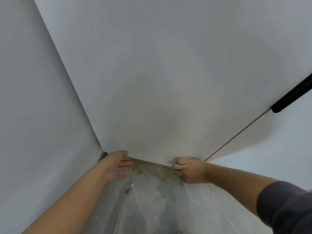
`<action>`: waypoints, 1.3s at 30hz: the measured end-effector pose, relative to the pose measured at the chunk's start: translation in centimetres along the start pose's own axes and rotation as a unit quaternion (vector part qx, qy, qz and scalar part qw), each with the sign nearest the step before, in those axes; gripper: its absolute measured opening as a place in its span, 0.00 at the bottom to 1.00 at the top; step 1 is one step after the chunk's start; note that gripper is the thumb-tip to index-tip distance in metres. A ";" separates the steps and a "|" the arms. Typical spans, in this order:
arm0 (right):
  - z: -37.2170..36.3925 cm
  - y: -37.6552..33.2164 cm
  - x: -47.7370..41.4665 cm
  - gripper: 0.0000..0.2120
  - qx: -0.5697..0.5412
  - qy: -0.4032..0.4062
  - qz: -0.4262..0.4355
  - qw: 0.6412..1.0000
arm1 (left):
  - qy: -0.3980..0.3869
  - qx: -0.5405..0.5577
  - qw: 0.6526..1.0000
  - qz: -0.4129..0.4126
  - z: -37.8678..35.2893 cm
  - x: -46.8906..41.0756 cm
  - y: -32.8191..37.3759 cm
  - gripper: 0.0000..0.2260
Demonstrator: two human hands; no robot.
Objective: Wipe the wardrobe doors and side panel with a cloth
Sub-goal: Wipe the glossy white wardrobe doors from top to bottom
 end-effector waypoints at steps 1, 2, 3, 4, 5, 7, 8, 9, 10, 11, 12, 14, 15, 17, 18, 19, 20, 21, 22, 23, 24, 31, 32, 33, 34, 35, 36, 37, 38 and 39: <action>-0.2 -0.2 -0.3 0.08 -0.002 -0.026 0.006 1.000 | 0.002 0.003 1.000 -0.003 0.2 -0.1 -0.1 0.20; -0.3 -0.2 -0.5 0.09 -0.009 -0.039 0.010 0.999 | 0.003 0.005 1.000 -0.008 0.4 0.0 -0.3 0.20; -0.2 -0.2 -0.5 0.11 -0.015 -0.040 0.011 0.999 | 0.003 0.005 1.000 -0.012 0.4 0.0 -0.3 0.20; 0.1 0.1 -0.4 0.13 -0.015 -0.028 0.008 0.999 | 0.004 0.005 1.000 -0.016 0.5 0.1 -0.3 0.20; 0.8 0.6 -0.1 0.14 -0.010 -0.010 0.001 1.000 | 0.004 0.007 1.000 -0.019 0.5 0.2 -0.2 0.20; 3.0 2.0 1.3 0.13 -0.012 0.058 -0.023 0.998 | 0.001 0.007 1.000 -0.024 0.4 0.7 -0.1 0.20; 4.2 2.9 2.3 0.14 -0.016 0.101 -0.044 0.994 | -0.002 0.007 1.000 -0.026 0.3 1.0 0.0 0.20; 5.8 4.1 3.5 0.15 -0.018 0.137 -0.072 0.988 | -0.005 0.006 1.000 -0.029 0.1 1.5 0.3 0.20; 7.4 5.3 4.8 0.15 -0.020 0.163 -0.104 0.981 | -0.007 0.005 0.999 -0.033 0.0 1.8 0.5 0.20; 9.2 6.6 6.4 0.14 -0.021 0.182 -0.139 0.973 | -0.010 0.005 0.999 -0.037 -0.2 2.3 0.9 0.20; 11.1 8.0 7.9 0.13 -0.020 0.198 -0.174 0.965 | -0.013 0.005 0.999 -0.041 -0.4 2.7 1.3 0.20; 15.2 10.7 10.8 0.14 -0.007 0.230 -0.237 0.944 | -0.019 0.001 0.998 -0.052 -0.9 3.5 2.3 0.20; 17.0 12.0 12.0 0.16 0.002 0.252 -0.264 0.931 | -0.022 -0.002 0.998 -0.056 -1.1 3.9 2.8 0.20; 20.4 14.8 14.1 0.17 0.029 0.298 -0.313 0.901 | -0.026 -0.011 0.998 -0.059 -1.3 4.7 3.8 0.20; 21.9 16.1 14.8 0.16 0.050 0.324 -0.342 0.880 | -0.030 -0.016 0.998 -0.058 -1.4 5.0 4.2 0.20; 23.3 17.5 15.5 0.14 0.069 0.353 -0.374 0.855 | -0.036 -0.019 0.998 -0.054 -1.4 5.4 4.7 0.20; 24.4 18.5 16.0 0.13 0.078 0.387 -0.401 0.826 | -0.044 -0.020 0.998 -0.050 -1.5 5.9 5.1 0.20; 25.1 19.2 16.1 0.13 0.070 0.422 -0.422 0.800 | -0.050 -0.019 0.997 -0.046 -1.5 6.3 5.4 0.21; 25.4 19.4 15.8 0.13 0.051 0.452 -0.434 0.778 | -0.056 -0.015 0.997 -0.043 -1.5 6.6 5.7 0.21; 25.3 19.1 15.1 0.12 0.029 0.471 -0.436 0.766 | -0.060 -0.010 0.997 -0.041 -1.4 6.8 5.8 0.21; 24.5 18.4 14.1 0.10 0.011 0.479 -0.430 0.765 | -0.062 -0.004 0.997 -0.039 -1.4 6.9 5.9 0.21; 14.4 10.5 3.9 0.05 -0.062 0.402 -0.291 0.866 | -0.057 0.043 0.997 -0.035 0.1 4.4 4.1 0.20; 13.0 9.3 2.4 0.05 -0.069 0.391 -0.269 0.878 | -0.054 0.046 0.997 -0.033 0.4 3.9 3.7 0.19; 11.6 8.2 1.0 0.06 -0.075 0.381 -0.249 0.887 | -0.050 0.048 0.997 -0.031 0.6 3.5 3.4 0.20; 10.2 7.2 -0.6 0.06 -0.079 0.374 -0.234 0.894 | -0.045 0.051 0.997 -0.027 0.9 3.0 3.0 0.20; 9.0 6.2 -2.0 0.05 -0.083 0.366 -0.220 0.900 | -0.040 0.055 0.997 -0.025 1.1 2.6 2.7 0.20; 7.8 5.4 -3.3 0.06 -0.085 0.359 -0.207 0.906 | -0.037 0.060 0.997 -0.021 1.2 2.3 2.4 0.20; 6.6 4.5 -4.7 0.07 -0.084 0.352 -0.193 0.912 | -0.032 0.065 0.997 -0.018 1.5 2.0 2.0 0.20; 5.5 3.7 -5.8 0.10 -0.080 0.343 -0.179 0.919 | -0.029 0.069 0.997 -0.016 1.6 1.8 1.8 0.20; 4.5 3.0 -6.8 0.12 -0.076 0.333 -0.166 0.925 | -0.025 0.072 0.997 -0.016 1.8 1.6 1.5 0.20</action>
Point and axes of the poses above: each hand's wrist, its own x-axis away from the middle knuckle, its own z-axis out of the back of the hand, y = z × x, the point moved 1 cm from there along -x, towards the middle knuckle, and after that the axes turned 7 degrees about -y, right-handed, at the moved point
